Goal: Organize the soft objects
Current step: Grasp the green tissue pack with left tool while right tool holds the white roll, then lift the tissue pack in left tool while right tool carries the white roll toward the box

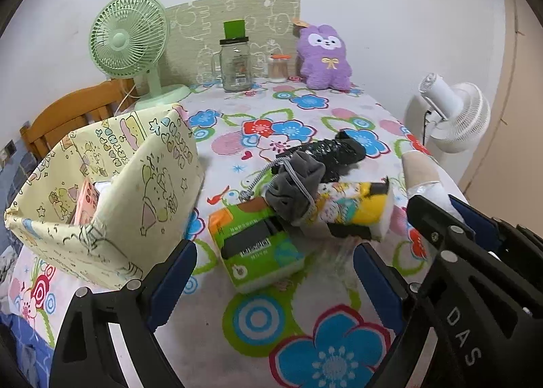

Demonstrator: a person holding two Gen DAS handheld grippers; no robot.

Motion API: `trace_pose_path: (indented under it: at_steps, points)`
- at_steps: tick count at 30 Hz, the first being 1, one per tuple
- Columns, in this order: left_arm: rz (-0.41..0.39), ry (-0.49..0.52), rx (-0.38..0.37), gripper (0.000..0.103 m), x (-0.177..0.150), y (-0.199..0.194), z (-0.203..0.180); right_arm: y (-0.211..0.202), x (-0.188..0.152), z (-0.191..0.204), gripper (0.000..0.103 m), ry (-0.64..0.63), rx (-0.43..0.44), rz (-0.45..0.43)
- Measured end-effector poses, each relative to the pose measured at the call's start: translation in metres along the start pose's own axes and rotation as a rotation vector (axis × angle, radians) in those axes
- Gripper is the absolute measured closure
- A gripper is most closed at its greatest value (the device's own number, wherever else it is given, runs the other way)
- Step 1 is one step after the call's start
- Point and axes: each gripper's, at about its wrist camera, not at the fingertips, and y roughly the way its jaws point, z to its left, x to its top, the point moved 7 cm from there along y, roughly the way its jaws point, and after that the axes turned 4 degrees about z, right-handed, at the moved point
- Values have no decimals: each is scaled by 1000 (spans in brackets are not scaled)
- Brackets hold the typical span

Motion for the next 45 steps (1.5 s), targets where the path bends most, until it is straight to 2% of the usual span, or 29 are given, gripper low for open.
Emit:
trace_pose_path:
  at_steps: [2, 4, 9, 18, 28, 33, 37, 45]
  points:
    - [32, -25, -5, 8, 0, 7, 1, 3, 3, 0, 75, 2, 0, 0]
    - [55, -41, -13, 13, 0, 12, 2, 6, 5, -1, 75, 2, 0, 3]
    - [88, -59, 15, 18, 1, 26, 6, 18, 7, -3, 75, 5, 1, 21]
    - [180, -95, 24, 36, -3, 50, 11, 33, 6, -4, 75, 8, 2, 51]
    - [175, -84, 27, 42, -7, 47, 11, 37, 2, -3, 75, 16, 9, 75]
    - [171, -71, 17, 43, -9, 40, 11, 30, 1, 0, 75, 12, 14, 67]
    - [125, -38, 24, 43, -9, 26, 8, 23, -2, 4, 75, 10, 25, 61]
    - [119, -29, 2, 43, -13, 12, 6, 7, -5, 7, 75, 8, 25, 41]
